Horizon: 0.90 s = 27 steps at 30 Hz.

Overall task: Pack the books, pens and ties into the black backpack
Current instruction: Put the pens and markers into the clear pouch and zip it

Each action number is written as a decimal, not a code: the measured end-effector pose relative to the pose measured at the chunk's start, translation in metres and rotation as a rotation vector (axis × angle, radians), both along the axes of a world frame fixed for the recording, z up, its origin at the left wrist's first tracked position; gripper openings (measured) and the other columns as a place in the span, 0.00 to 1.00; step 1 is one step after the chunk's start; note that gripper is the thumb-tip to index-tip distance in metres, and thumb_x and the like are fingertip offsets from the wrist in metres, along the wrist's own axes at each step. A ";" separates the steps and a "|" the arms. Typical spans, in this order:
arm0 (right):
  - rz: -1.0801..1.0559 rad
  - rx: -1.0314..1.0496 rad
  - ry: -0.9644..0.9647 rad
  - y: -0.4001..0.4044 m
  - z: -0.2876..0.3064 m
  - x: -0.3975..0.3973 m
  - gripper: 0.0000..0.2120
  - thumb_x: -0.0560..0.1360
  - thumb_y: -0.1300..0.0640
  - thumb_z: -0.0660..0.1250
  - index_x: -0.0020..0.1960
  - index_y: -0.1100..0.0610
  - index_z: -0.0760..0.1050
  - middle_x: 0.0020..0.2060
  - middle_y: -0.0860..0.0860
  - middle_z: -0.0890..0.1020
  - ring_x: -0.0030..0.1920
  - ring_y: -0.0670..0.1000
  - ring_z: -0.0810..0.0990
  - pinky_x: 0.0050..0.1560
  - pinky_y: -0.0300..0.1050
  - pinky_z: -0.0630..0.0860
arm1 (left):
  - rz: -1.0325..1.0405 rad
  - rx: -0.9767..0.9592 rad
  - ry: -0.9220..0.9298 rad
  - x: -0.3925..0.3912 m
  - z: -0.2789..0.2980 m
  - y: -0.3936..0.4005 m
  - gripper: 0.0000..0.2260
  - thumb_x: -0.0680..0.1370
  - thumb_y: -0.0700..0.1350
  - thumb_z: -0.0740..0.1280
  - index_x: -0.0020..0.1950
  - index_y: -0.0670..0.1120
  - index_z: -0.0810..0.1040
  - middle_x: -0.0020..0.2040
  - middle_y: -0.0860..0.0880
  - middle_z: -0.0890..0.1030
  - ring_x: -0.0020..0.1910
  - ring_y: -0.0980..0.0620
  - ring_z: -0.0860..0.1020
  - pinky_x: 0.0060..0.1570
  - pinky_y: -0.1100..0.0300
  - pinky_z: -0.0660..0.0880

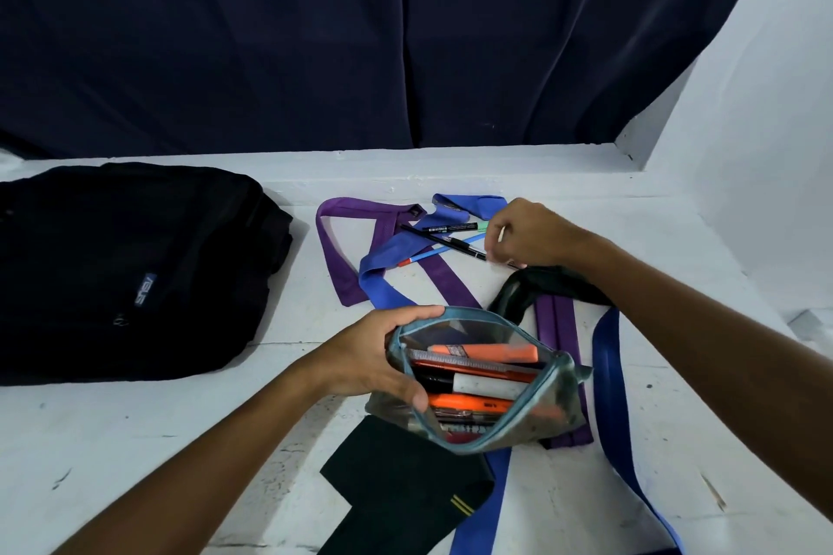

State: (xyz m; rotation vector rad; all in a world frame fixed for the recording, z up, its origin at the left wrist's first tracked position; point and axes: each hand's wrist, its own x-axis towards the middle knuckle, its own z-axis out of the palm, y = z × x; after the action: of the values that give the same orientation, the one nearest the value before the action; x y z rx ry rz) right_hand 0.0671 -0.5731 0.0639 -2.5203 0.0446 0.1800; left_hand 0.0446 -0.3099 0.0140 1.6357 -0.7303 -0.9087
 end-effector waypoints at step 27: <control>-0.009 -0.295 -0.005 0.024 -0.050 0.092 0.06 0.71 0.55 0.73 0.42 0.57 0.80 0.43 0.54 0.83 0.44 0.56 0.81 0.45 0.48 0.77 | 0.095 0.032 0.030 0.039 -0.001 0.010 0.48 0.58 0.53 0.83 0.73 0.43 0.67 0.65 0.44 0.79 0.65 0.45 0.77 0.65 0.46 0.74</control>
State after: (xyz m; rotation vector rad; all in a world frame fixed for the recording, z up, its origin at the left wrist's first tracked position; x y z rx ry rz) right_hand 0.1593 -0.5494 0.0138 -2.8139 0.0864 0.1737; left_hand 0.0838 -0.3000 0.0129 1.6668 -0.6153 -0.8785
